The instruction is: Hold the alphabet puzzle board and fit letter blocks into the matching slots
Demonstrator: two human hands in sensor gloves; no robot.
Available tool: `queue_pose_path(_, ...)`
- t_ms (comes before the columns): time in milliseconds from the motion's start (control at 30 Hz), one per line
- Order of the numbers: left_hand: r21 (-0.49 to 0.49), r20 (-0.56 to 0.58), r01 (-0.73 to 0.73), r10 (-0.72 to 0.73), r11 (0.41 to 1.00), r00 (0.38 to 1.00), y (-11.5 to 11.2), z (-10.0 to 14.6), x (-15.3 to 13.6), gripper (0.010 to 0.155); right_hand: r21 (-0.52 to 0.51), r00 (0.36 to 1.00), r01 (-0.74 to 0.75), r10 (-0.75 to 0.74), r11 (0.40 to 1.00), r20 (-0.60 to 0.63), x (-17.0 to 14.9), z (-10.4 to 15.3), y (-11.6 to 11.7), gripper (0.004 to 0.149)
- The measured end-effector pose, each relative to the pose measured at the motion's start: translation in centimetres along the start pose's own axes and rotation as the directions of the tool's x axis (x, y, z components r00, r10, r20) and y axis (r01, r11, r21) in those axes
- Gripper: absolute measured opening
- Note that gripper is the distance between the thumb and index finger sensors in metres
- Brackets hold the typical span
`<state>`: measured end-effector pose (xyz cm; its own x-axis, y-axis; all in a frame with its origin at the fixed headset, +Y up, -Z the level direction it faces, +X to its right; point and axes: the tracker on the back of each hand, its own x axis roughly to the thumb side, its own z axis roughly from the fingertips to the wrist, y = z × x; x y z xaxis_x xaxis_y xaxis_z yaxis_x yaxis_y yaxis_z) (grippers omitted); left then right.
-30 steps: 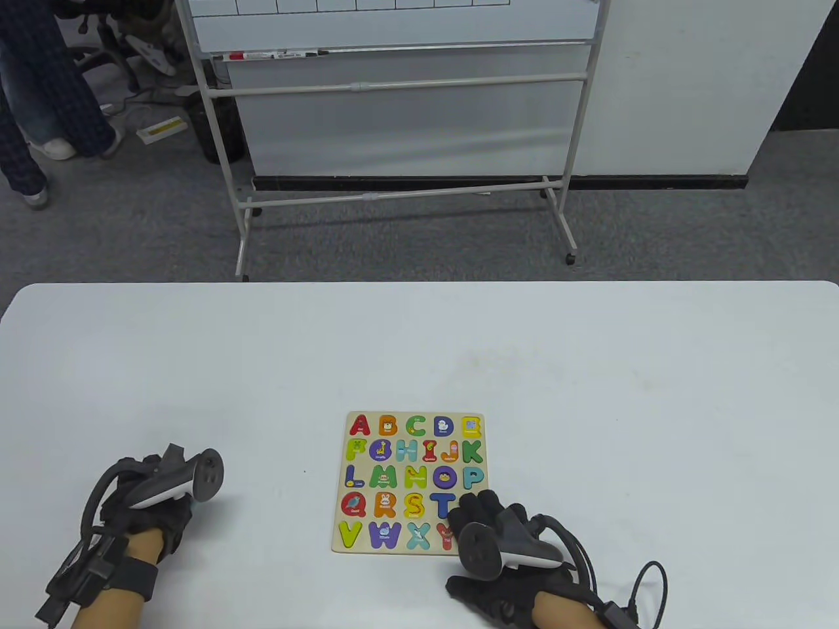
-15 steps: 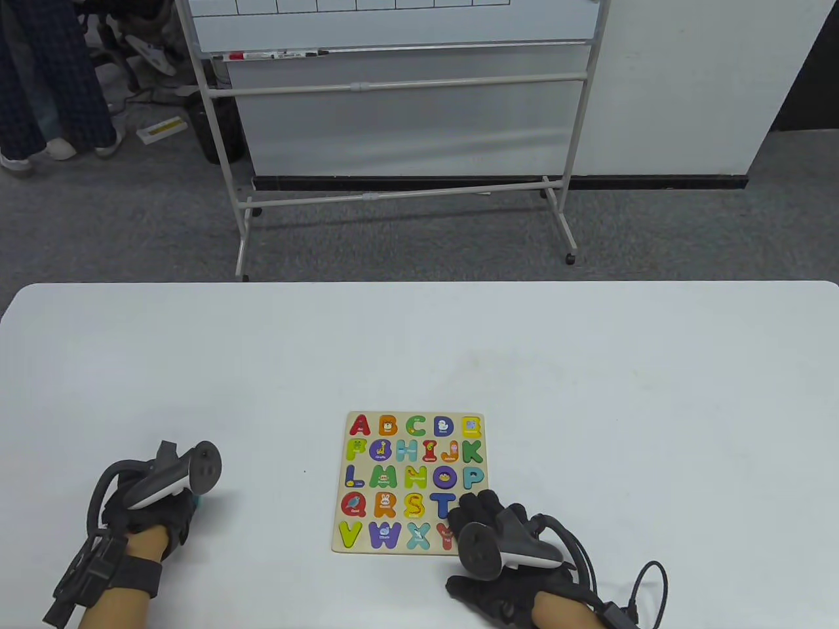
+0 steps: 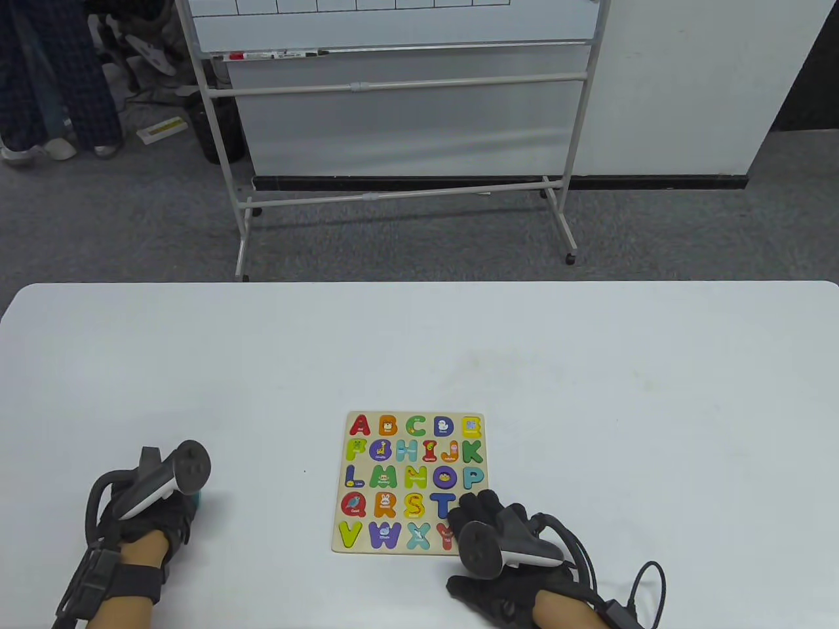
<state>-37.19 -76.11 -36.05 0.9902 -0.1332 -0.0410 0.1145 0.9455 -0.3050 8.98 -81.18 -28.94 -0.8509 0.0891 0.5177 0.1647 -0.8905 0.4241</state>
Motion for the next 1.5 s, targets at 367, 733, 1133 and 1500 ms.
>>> queue_pose_path(367,0.060,0.057,-0.050,0.046,0.997,0.997,3.1,-1.3,5.3,0.060,0.000,1.000,-0.001,0.001,1.000,-0.002,0.0,0.0,0.0,0.094)
queue_pose_path(733,0.100,0.237,-0.130,0.104,0.986,0.966,6.0,-3.1,16.0,0.060,-0.002,1.000,-0.001,0.001,1.000,-0.004,0.0,0.0,-0.1,0.094)
queue_pose_path(1133,0.062,0.354,-0.093,0.065,0.994,0.933,6.2,-5.0,24.6,0.060,-0.006,1.000,-0.001,0.001,1.000,-0.009,0.0,0.1,-0.2,0.093)
queue_pose_path(1500,0.041,0.387,-0.108,0.084,0.993,0.918,6.0,-5.3,28.1,0.060,-0.012,1.000,0.004,-0.004,1.000,-0.010,0.0,0.1,-0.2,0.093)
